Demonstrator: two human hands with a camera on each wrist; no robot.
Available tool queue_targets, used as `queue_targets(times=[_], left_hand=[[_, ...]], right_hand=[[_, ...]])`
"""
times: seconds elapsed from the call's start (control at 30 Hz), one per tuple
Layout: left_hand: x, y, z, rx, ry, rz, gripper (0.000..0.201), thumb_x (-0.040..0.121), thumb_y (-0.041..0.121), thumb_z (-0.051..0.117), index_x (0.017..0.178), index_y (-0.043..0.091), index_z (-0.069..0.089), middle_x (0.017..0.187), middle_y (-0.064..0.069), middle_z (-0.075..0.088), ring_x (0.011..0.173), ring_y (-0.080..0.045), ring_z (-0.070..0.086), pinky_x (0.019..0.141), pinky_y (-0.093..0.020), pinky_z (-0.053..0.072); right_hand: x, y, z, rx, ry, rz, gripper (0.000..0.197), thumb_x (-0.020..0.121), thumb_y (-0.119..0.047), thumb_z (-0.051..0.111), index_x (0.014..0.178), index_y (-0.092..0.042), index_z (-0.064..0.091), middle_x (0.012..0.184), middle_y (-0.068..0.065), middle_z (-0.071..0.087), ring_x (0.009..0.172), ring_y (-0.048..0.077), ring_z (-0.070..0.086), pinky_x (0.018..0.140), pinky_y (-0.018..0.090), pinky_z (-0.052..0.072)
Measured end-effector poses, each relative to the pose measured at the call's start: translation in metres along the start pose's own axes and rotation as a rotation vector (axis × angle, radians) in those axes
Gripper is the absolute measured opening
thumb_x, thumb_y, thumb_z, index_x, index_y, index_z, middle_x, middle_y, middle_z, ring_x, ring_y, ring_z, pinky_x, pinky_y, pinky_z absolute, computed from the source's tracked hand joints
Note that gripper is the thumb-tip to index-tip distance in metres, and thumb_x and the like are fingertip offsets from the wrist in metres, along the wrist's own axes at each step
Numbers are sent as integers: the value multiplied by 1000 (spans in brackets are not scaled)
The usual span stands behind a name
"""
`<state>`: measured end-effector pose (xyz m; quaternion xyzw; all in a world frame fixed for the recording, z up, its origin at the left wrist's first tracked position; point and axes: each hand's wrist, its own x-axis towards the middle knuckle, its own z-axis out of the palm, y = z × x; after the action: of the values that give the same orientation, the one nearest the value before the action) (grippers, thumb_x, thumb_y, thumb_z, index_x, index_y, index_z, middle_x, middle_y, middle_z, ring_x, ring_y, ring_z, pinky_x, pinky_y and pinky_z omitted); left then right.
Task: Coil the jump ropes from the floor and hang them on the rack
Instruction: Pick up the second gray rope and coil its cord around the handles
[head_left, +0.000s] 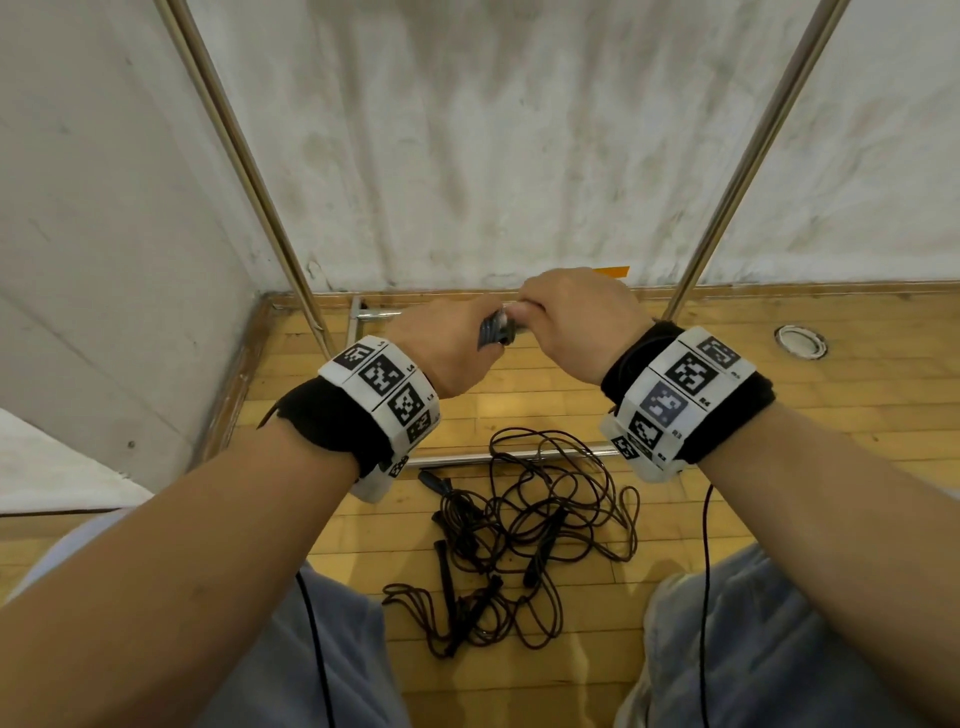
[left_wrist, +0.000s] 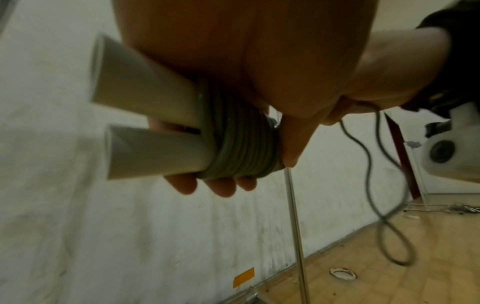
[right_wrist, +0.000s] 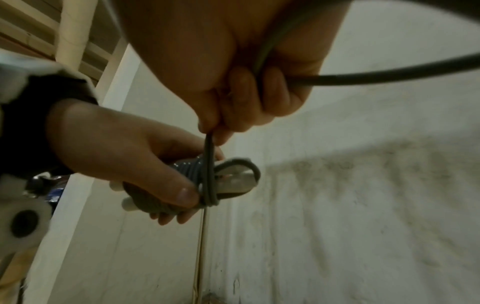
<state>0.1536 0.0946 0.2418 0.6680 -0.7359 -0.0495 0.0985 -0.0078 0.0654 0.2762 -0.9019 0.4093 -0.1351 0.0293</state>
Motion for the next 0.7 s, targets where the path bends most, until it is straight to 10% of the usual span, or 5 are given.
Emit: queue_targets(times=[0.2,0.53,0.7], left_hand=[[-1,12,0,-90,41,95,48,75,72,47,111,40,54,90,9,66,78,-17,61,59,-28,42],[-7,19,-11,-402,127,193,15,84,43,62,78,32,53,57,11,49,55,-2,50,46,-13,32],[-7,21,-21,-707,178,85,14,87,42,58,92,29,59,71,1,64,63,-16,62,61,-41,54]], right_hand=[[1,8,-2,157,86,79,30,93,-40,48,83,-18,65,72,-6,55,71,15,49,61,29,33],[10,31,-8,837,53,295,36,82,-40,66,68,-7,65,57,4,45,51,11,39,49,21,32],[15,29,1,1255,144,339,21,89,-10,58,71,-17,66,54,2,44,43,10,32,40,20,25]])
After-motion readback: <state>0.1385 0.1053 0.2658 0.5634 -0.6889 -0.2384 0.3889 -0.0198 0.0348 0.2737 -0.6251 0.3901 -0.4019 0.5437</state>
